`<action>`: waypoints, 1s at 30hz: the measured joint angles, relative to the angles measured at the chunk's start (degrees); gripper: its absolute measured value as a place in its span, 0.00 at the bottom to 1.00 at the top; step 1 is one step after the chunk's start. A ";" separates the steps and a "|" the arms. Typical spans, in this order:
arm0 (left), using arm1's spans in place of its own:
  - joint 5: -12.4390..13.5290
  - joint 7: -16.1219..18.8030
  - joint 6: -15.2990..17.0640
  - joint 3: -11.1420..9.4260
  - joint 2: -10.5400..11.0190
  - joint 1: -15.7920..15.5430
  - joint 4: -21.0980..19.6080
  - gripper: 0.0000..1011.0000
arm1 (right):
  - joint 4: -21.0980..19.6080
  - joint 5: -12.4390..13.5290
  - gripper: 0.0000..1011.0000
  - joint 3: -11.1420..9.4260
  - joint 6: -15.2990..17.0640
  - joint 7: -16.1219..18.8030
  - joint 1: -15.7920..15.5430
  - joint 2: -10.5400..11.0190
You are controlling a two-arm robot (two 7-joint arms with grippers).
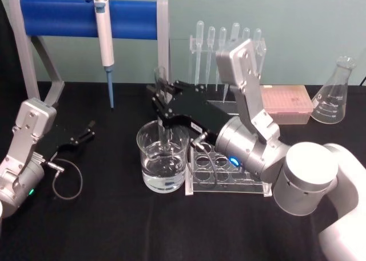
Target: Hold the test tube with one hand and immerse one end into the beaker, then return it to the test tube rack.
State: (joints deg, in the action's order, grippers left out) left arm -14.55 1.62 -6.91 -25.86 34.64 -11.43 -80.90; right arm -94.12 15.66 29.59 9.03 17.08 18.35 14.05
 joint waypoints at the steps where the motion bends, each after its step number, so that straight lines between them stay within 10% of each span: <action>1: 0.00 0.00 0.00 0.00 0.00 0.00 0.00 0.99 | 0.41 -0.24 0.22 0.02 -0.57 0.03 -0.15 -0.11; 30: 0.00 0.00 0.00 0.00 0.00 0.00 0.00 0.99 | 6.07 -2.84 0.22 -1.47 -6.74 1.81 -4.01 -2.60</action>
State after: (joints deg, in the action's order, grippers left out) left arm -14.55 1.62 -6.91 -25.86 34.65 -11.43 -80.90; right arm -88.05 12.81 28.12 2.30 18.89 14.34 11.45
